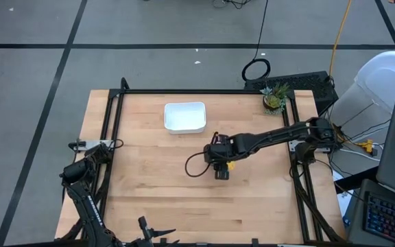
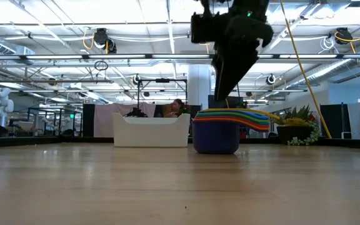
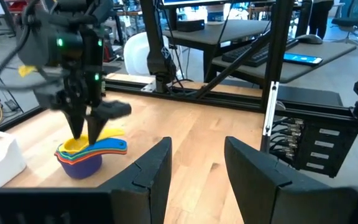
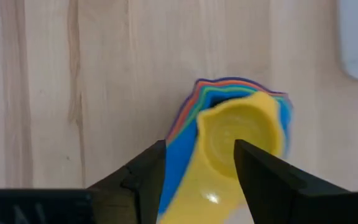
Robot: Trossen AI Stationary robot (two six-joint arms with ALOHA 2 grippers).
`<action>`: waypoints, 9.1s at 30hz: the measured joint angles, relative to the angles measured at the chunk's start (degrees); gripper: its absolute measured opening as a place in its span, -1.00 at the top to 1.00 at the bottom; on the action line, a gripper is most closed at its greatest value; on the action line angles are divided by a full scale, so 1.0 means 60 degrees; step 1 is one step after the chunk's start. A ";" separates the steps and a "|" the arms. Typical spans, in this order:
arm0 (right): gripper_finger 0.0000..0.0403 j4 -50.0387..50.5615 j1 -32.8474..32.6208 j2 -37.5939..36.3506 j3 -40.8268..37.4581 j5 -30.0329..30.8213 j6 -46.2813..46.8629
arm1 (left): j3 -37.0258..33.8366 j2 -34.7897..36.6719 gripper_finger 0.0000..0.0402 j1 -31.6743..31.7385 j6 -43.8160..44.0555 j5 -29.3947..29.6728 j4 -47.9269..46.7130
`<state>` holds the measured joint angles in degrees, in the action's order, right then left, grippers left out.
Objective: Nest measuring cups in basket
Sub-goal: Stack the yellow measuring cup on top of the stacked measuring cups, then put the stacked measuring cups into the bin
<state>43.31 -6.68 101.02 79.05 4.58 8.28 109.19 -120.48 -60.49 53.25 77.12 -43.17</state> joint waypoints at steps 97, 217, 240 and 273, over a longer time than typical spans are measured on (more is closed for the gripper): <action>0.35 -0.7578 -0.2906 -0.1217 -0.4131 -0.0258 0.2722 | 0.0000 -0.0015 0.24 0.0262 -0.0547 -0.0228 0.0728; -0.71 -0.2822 0.0973 -0.2167 -0.4054 -0.2261 -0.0247 | 0.0000 -0.0008 0.24 0.0444 -0.0097 -0.0381 0.0668; -0.70 0.0150 0.0970 -0.0078 -0.1735 -0.1775 -0.1244 | -0.0004 -0.0008 0.24 0.0428 0.0058 -0.0459 0.0524; -0.22 -0.0036 0.0780 0.0137 -0.1450 -0.1727 -0.0741 | -0.0004 -0.0008 0.24 0.0302 0.0080 -0.0618 0.0502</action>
<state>43.09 -2.00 101.84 70.35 -5.78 3.84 109.16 -120.53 -58.67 53.74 73.41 -40.16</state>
